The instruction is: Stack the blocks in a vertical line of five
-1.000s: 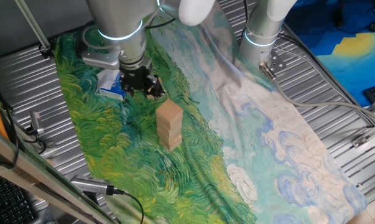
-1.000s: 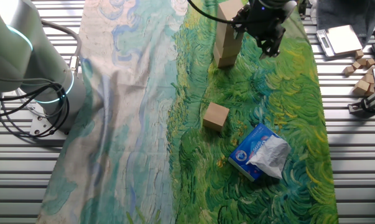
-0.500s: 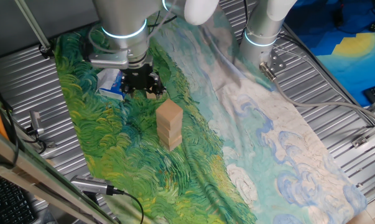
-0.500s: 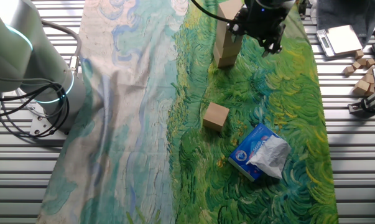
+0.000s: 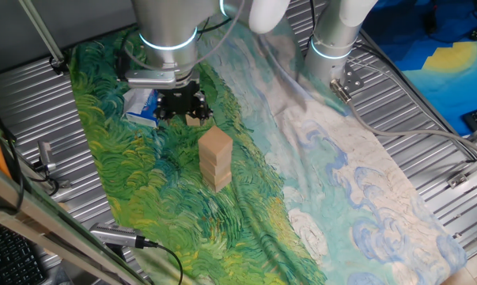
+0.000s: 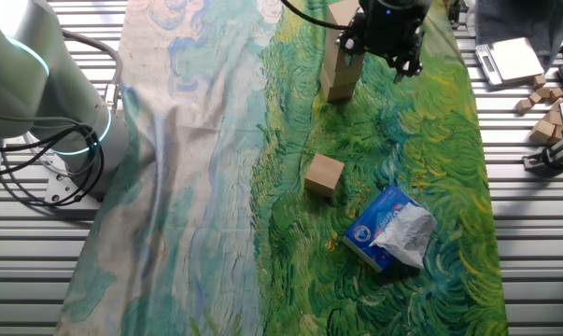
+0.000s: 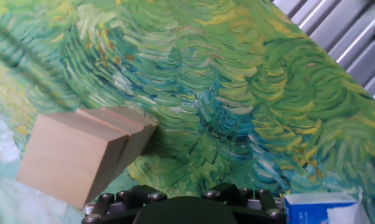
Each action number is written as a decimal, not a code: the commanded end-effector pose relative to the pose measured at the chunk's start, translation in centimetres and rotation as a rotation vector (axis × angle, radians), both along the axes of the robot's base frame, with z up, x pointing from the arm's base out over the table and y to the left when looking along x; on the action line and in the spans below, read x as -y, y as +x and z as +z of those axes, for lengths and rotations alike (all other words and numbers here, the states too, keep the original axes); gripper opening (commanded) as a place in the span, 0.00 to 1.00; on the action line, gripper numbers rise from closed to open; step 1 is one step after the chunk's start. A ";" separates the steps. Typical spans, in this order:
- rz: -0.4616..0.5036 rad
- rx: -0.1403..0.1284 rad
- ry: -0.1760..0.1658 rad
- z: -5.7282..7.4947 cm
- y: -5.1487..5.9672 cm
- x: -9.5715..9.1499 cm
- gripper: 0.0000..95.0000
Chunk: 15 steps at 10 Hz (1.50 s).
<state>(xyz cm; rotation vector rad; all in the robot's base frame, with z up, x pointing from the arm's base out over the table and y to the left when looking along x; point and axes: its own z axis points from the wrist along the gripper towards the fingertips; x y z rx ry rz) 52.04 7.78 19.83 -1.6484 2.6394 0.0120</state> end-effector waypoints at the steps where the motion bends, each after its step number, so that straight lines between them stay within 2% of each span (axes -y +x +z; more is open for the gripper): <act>1: -0.031 -0.003 0.031 -0.4 -0.6 1.9 0.80; 3: -0.059 -0.002 0.039 -1.7 -1.7 3.7 0.80; 5: -0.090 -0.001 0.056 -4.3 -3.4 5.2 0.80; 7: -0.110 -0.003 0.064 -6.5 -4.5 5.9 0.80; 9: -0.086 0.019 0.071 -8.8 -6.1 6.6 0.80; 11: -0.015 0.040 0.048 -9.4 -6.6 6.9 0.80; 12: 0.015 0.061 0.037 -9.5 -7.1 7.1 0.80; 14: 0.011 0.068 0.043 -9.7 -7.6 7.3 0.80; 15: 0.019 0.065 0.035 -9.7 -7.6 7.3 0.80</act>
